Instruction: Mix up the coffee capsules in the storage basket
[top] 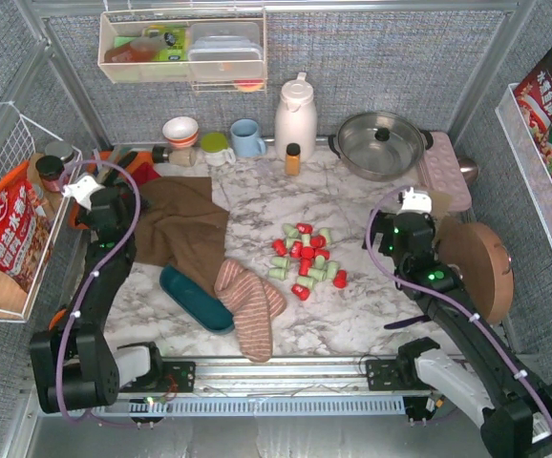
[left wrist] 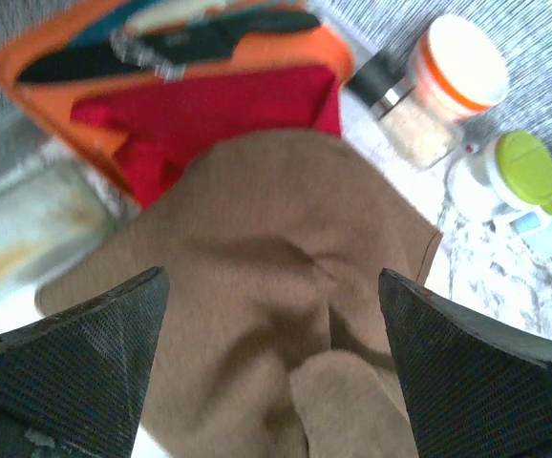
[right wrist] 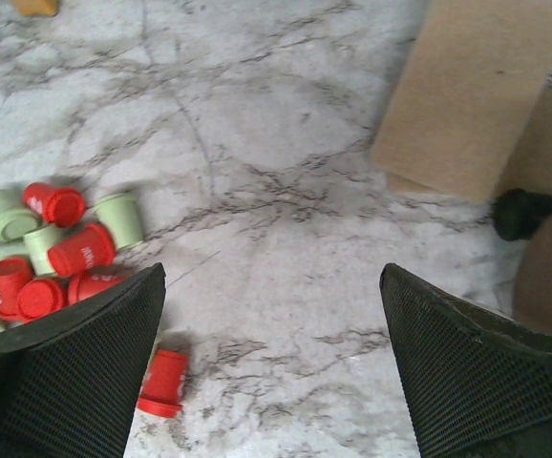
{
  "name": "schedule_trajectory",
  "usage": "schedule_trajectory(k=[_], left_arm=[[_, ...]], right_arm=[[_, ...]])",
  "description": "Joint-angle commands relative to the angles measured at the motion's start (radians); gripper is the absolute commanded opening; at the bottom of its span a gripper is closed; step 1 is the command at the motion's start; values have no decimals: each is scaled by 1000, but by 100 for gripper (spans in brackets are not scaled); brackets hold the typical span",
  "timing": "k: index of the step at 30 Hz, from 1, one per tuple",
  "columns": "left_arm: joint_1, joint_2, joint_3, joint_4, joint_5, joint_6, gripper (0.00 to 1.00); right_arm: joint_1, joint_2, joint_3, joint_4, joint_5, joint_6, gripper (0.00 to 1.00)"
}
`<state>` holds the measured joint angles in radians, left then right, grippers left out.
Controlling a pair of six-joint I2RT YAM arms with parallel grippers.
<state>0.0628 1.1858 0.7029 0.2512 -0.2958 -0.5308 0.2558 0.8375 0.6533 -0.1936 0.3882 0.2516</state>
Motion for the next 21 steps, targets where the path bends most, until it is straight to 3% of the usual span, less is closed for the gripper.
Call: schedule_trajectory(k=[1, 5, 13, 16, 21], left_arm=[[5, 1, 56, -420, 70, -208, 99], [-30, -108, -16, -414, 182, -255, 98], [-341, -245, -73, -536, 60, -337, 78], [-446, -248, -98, -561, 42, -379, 70], [-621, -205, -72, -655, -43, -457, 65]], right_arm=[[64, 49, 10, 112, 6, 12, 99], [133, 93, -13, 194, 15, 13, 99], [219, 113, -58, 252, 9, -16, 99], [222, 93, -76, 267, -24, 5, 99], [223, 109, -73, 264, -67, 17, 99]])
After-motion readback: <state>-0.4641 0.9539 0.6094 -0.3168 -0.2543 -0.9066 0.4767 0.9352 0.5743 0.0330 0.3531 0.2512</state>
